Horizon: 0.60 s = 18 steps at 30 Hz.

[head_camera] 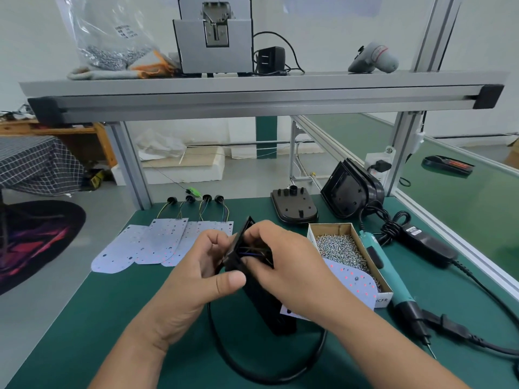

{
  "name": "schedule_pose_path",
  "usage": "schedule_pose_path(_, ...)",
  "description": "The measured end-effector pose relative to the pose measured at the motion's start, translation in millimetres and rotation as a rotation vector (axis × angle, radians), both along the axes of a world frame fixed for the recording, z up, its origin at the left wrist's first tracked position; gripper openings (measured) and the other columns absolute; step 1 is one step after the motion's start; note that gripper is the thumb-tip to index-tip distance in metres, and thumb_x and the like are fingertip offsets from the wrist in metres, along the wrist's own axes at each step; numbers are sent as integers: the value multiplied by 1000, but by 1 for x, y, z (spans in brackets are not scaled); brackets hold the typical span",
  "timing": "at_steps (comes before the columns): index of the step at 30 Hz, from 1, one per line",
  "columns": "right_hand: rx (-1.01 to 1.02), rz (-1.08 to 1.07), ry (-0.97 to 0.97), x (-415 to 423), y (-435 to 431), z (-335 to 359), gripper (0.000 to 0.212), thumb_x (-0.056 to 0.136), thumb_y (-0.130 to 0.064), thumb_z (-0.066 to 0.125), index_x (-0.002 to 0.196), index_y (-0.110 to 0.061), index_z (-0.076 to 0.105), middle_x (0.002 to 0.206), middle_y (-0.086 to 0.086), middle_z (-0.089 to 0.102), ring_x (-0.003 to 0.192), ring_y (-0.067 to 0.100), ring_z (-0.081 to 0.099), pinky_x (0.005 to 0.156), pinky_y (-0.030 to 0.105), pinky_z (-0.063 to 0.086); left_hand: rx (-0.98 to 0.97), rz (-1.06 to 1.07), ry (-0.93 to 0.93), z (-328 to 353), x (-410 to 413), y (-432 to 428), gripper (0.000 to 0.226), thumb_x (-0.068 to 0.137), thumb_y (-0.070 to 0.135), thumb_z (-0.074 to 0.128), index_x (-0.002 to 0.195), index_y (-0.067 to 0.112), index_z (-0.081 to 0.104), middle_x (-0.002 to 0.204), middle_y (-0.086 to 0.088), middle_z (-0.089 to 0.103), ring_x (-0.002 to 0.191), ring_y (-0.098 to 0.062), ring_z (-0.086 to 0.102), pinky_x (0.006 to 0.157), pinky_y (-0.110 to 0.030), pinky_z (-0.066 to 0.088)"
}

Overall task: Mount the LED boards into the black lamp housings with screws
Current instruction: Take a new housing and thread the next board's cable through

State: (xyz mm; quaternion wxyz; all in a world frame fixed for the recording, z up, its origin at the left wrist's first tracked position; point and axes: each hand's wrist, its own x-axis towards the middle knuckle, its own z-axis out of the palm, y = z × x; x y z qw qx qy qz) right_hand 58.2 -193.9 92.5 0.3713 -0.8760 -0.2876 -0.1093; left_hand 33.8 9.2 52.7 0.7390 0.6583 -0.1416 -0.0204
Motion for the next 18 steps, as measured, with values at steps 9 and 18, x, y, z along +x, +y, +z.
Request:
schedule_pose_path(9, 28, 98, 22, 2, -3, -2, 19, 97, -40, 53, 115, -42, 47, 102, -13, 74, 89, 14, 66, 81, 41, 54, -109, -51, 49, 0, -2, -10, 95, 69, 22, 83, 156, 26, 46, 155, 1, 58, 137, -27, 61, 98, -46, 60)
schedule_pose_path(18, 204, 185, 152, 9, -5, -7, 29, 96, -23, 62, 119, -40, 59, 112, -23, 71, 107, 5, 68, 94, 31, 54, -141, -69, 103, 1, -4, -15, 120, 54, 42, 106, 156, 28, 45, 158, -11, 53, 143, -34, 53, 108, -44, 49)
